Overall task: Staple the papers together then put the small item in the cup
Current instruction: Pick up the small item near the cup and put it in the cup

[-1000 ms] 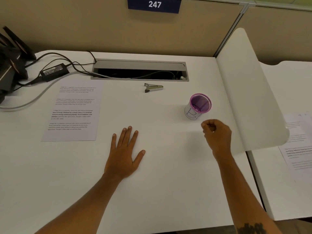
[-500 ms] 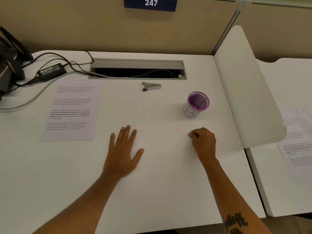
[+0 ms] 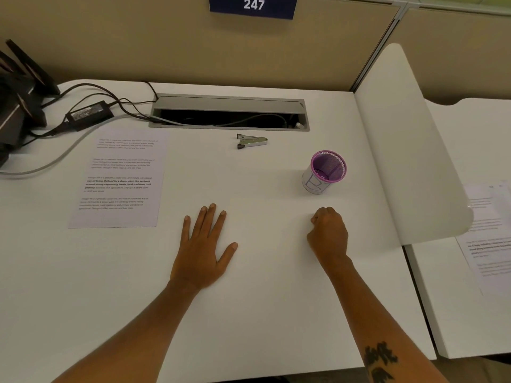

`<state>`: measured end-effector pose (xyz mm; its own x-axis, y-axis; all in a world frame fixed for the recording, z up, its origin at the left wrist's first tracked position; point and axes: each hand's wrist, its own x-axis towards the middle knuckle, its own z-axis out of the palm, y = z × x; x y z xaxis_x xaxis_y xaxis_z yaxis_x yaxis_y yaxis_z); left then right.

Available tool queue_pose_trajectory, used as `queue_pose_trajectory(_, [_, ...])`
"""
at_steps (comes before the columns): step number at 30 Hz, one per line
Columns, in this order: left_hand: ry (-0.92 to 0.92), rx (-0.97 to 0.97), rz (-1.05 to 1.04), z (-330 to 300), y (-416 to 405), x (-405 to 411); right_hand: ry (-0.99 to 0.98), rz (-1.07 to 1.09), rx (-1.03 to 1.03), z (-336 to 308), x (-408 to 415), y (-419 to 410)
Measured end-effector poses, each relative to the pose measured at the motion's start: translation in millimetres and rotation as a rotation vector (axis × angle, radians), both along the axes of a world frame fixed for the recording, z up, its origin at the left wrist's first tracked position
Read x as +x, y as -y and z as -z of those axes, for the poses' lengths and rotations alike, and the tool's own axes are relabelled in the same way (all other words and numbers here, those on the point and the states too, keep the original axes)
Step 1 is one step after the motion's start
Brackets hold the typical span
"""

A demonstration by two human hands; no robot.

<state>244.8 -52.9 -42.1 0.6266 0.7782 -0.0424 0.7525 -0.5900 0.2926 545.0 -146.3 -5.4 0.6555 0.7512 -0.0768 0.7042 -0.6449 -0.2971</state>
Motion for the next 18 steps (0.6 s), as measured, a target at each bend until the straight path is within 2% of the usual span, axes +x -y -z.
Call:
queue_pose_trajectory(6, [0.008, -0.008, -0.001, 0.4, -0.3, -0.2, 0.039, -0.068, -0.005, 12.4, -1.5, 7.6])
queue_pose_trajectory(10, [-0.002, -0.009, 0.0, 1.3, -0.7, -0.3, -0.027, -0.123, 0.006, 6.7, 4.3, 10.6])
queue_pose_trajectory(15, [0.005, -0.009, -0.002, 0.4, -0.5, -0.2, -0.158, -0.003, 0.131, -43.9, 22.4, -10.2])
queue_pose_trajectory(18, [0.015, -0.011, -0.003, -0.8, -0.2, -0.2, -0.139, 0.023, 0.235, -82.7, 44.2, -32.1])
